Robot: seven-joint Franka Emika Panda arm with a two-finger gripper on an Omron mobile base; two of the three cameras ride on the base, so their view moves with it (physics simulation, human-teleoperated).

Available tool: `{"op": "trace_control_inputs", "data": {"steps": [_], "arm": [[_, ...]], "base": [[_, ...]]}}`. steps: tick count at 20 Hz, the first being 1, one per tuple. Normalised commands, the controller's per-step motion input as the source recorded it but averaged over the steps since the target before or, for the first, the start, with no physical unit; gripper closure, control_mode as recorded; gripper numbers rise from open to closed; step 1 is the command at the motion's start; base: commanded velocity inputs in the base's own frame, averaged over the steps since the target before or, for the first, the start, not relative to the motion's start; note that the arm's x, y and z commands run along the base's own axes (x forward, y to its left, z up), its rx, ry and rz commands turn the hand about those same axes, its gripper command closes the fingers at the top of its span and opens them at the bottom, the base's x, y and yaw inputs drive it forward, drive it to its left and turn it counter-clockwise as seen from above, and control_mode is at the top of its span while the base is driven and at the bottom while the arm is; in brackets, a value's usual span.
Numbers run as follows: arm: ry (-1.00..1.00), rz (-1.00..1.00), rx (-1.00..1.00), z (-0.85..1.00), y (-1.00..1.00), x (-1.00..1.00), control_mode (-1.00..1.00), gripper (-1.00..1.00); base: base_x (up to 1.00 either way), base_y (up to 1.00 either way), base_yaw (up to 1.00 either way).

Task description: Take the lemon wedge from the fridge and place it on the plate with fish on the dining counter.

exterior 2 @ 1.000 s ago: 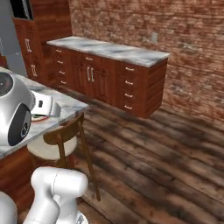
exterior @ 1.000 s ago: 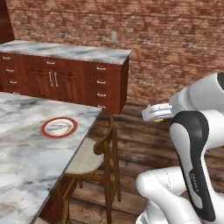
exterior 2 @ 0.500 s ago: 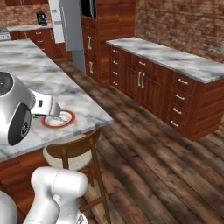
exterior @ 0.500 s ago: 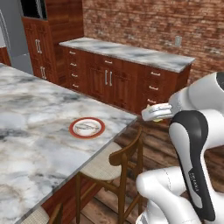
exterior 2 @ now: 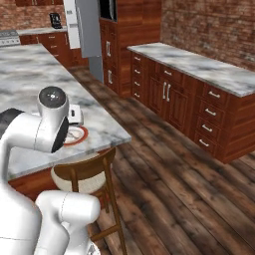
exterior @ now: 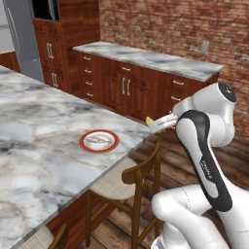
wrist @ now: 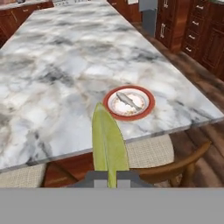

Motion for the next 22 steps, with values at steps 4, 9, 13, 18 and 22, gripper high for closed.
{"op": "trace_control_inputs", "data": {"steps": [4,9,13,18,22], "arm": [[0.16,0.02,-0.09,-0.07,0.54,1.00,-1.00,1.00],[0.28,-0.09,-0.18,0.00,0.95,1.00,-1.00,1.00],[0.31,-0.16,-0.18,-0.12,0.69,0.87,-1.00,1.00],[0.06,0.00,-0.07,-0.60,0.10,0.63,-1.00,1.00],[0.00,-0.01,-0.07,-0.74,0.02,0.99,-1.00,1.00]], "base": [[0.00,0.00,0.00],[0.00,0.00,0.00],[0.00,0.00,0.00],[0.00,0.00,0.00],[0.00,0.00,0.00]]}}
